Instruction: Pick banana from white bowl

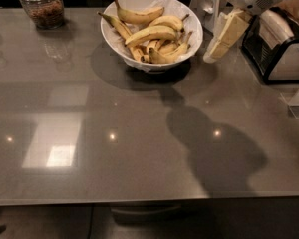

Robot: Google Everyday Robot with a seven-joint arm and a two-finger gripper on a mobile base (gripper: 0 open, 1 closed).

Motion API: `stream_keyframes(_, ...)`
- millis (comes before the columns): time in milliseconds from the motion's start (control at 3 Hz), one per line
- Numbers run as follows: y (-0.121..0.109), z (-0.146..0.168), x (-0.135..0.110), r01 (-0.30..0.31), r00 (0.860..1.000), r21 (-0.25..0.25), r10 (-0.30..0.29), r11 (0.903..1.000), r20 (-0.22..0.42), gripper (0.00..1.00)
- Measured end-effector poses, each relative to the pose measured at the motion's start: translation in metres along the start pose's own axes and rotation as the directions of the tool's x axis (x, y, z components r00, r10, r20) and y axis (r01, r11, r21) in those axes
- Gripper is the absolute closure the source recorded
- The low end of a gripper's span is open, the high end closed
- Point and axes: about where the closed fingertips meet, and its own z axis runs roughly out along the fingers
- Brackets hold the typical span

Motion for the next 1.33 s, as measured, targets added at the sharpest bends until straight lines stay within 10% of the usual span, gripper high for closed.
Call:
stream_keyframes(333, -0.026, 0.015, -0.007, 0.120, 0.992, 0.037, -0.118, 0.9921, -0.037, 0.00)
stream_keyframes(1000, -0.084, 0.066, -0.013, 0.367, 0.928, 0.096, -0.357, 0.9252, -0.106, 0.07)
stream_keyframes(1333, -0.099, 0.090, -0.006, 0.396, 0.916, 0.089, -0.386, 0.9140, -0.110, 0.26)
